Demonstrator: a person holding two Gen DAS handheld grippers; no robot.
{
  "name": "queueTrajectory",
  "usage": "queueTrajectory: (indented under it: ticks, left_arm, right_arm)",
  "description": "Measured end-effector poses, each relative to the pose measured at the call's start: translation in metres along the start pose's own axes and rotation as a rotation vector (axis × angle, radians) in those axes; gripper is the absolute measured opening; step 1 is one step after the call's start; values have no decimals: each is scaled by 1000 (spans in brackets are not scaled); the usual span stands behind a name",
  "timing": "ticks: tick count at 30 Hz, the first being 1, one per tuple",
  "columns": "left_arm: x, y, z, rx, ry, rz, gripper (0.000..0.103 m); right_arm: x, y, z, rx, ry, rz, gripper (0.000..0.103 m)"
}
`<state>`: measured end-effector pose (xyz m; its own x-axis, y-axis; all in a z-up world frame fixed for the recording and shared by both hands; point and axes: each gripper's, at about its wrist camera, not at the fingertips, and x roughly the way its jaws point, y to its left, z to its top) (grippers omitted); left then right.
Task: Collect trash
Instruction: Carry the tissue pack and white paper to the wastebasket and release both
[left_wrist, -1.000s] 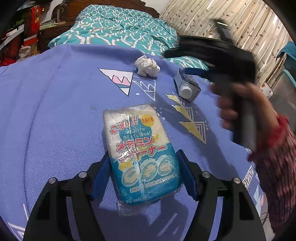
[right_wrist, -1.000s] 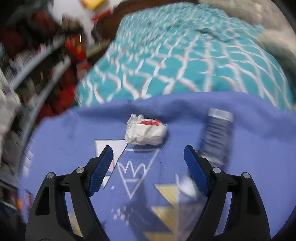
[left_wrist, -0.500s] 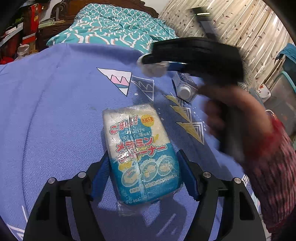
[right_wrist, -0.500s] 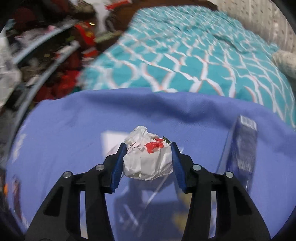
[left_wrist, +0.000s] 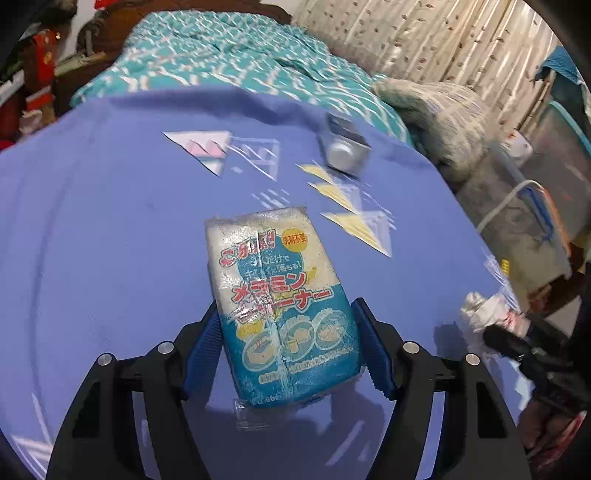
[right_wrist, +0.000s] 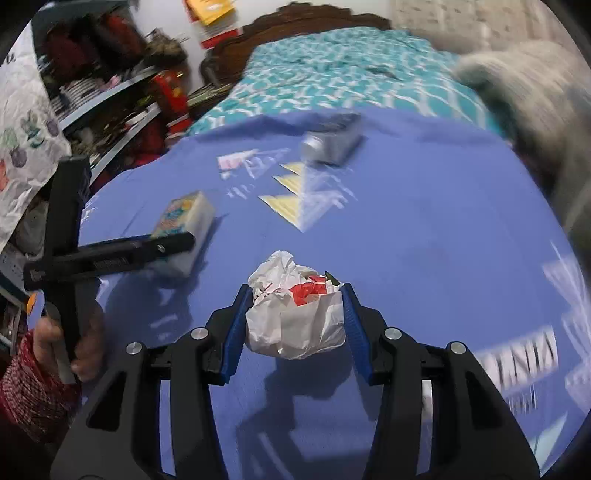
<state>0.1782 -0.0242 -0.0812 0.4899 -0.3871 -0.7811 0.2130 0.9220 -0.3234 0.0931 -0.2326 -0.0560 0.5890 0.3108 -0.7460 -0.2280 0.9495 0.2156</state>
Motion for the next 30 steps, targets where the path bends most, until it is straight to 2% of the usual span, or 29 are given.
queueTrajectory:
  ticks: [5, 10, 13, 16, 20, 25, 28, 30]
  left_arm:
    - [-10, -38, -25, 46, 20, -95, 65]
    - [-4, -96, -30, 141, 70, -185, 65]
    - [10, -146, -21, 224, 113, -235, 65]
    - [34, -216, -5, 320, 160, -291, 65]
    - [62, -311, 9, 438, 182, -353, 65]
    - [111, -430, 12, 526, 242, -424, 65]
    - [137, -481, 6, 569, 266, -427, 66]
    - [151, -499, 2, 586, 277, -420, 66]
  right_arm:
    - [-31, -25, -41, 65, -55, -59, 50]
    - [-56, -64, -57, 187, -131, -68, 50]
    - [-79, -103, -67, 272, -192, -79, 50]
    - [-109, -144, -76, 335, -260, -126, 50]
    - [-155, -225, -88, 464, -342, -206, 51]
    - [-183, -322, -102, 614, -358, -261, 52]
    - [-186, -373, -106, 673, -345, -255, 53]
    - [-184, -387, -108, 672, -330, -278, 54]
